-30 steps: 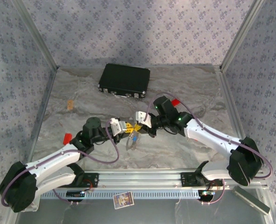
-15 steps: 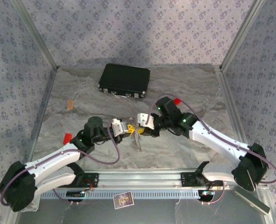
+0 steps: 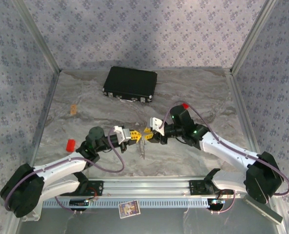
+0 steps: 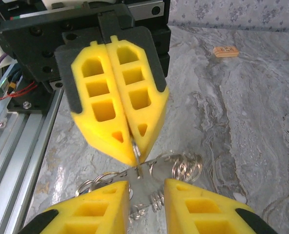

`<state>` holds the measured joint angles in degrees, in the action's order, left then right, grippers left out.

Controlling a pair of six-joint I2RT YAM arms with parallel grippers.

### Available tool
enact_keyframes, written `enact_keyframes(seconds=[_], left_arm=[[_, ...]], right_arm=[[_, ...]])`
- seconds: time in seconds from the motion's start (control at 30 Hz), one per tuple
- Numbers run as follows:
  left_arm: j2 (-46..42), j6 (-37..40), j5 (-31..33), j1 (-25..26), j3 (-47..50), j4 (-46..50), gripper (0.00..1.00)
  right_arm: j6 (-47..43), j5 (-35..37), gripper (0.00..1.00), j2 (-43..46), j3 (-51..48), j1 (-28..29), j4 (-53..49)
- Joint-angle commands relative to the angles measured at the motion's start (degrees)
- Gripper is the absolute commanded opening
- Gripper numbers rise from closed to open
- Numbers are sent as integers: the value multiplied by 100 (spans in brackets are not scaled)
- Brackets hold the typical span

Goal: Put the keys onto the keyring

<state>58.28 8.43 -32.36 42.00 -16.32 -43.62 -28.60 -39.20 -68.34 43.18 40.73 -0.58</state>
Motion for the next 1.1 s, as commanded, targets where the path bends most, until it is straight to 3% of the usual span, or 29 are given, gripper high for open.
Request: enact_keyframes(seconds=[0.0, 0.2, 0.3, 0.37, 0.43, 0.53, 0.63, 0.77, 1.07], left_arm=[[77, -198, -265, -34, -20, -676, 0], [182, -262, -288, -34, -19, -893, 0], [241, -354, -308, -34, -5, -1078, 0], [249, -372, -297, -34, 6, -1123, 0], [209, -375, -171, -34, -3, -1016, 1], [35, -168, 73, -26, -140, -236, 18], [-163, 343, 236, 50, -484, 1115, 20], [-151, 973, 586, 216, -941, 2516, 19], [-69, 1243, 651, 282, -1266, 3049, 3]], right_arm=[[242, -285, 25, -70, -24, 3, 450], [368, -394, 19, -214, 2, 86, 689], [407, -403, 12, -319, 59, 121, 730], [380, -401, 1, -343, 100, 123, 673], [305, -375, 0, -311, 171, 105, 503], [100, -264, 0, -198, 289, 104, 147], [-280, -44, 0, -125, 564, 118, -522], [-809, 343, 0, -213, 1005, 187, -1560], [-1319, 803, 0, -244, 1597, 488, -2492]])
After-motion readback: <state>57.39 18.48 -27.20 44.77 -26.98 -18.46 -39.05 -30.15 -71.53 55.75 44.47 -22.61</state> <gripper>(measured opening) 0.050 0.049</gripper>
